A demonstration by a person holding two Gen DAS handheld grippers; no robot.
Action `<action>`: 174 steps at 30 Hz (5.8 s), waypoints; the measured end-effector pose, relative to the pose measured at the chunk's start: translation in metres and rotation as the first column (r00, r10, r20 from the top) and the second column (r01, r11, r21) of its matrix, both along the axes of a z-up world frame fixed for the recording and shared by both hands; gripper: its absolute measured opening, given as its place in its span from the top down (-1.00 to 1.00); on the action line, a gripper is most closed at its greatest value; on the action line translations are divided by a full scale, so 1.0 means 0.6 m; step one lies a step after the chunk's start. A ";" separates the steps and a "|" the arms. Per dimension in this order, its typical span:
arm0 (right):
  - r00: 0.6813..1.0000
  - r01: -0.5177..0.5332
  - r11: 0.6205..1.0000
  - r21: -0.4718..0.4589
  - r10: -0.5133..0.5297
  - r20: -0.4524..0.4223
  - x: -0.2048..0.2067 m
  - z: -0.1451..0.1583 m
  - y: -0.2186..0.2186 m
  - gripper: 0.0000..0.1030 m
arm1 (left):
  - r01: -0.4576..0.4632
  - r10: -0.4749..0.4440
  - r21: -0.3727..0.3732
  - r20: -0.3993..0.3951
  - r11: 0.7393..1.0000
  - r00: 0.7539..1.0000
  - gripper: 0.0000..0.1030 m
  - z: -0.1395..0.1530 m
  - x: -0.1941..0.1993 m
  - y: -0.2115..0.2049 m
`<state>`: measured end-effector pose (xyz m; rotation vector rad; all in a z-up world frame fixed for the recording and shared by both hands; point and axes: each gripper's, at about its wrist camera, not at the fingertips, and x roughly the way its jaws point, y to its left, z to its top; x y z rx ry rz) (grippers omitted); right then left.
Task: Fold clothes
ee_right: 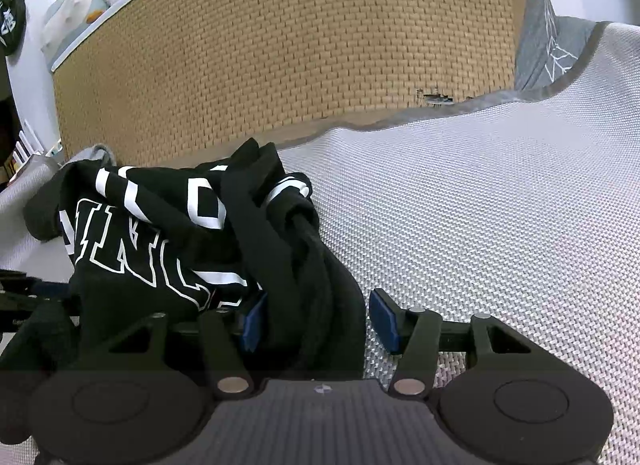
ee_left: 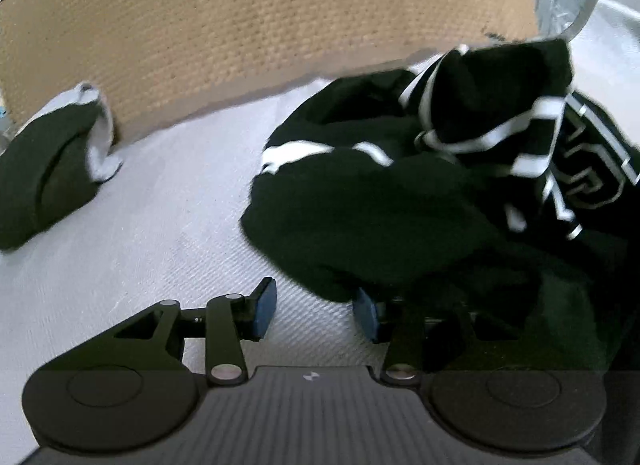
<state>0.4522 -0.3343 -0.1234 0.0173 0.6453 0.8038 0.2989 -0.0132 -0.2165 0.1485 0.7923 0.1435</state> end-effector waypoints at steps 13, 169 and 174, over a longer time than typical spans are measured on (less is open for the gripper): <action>1.000 0.002 1.000 0.003 -0.002 -0.004 0.000 0.000 0.001 -0.14 | 0.086 -0.079 -0.083 0.091 0.993 0.993 -0.02 0.017 -0.059 0.002; 0.999 -0.007 1.000 0.023 0.008 -0.037 0.009 -0.007 -0.005 -0.18 | 0.126 -0.146 -0.111 -0.189 0.986 0.971 0.18 0.038 -0.186 -0.111; 0.999 -0.007 1.000 0.023 0.008 -0.034 0.009 -0.010 -0.005 -0.18 | 0.136 -0.157 -0.114 -0.198 0.984 0.967 0.18 0.038 -0.195 -0.109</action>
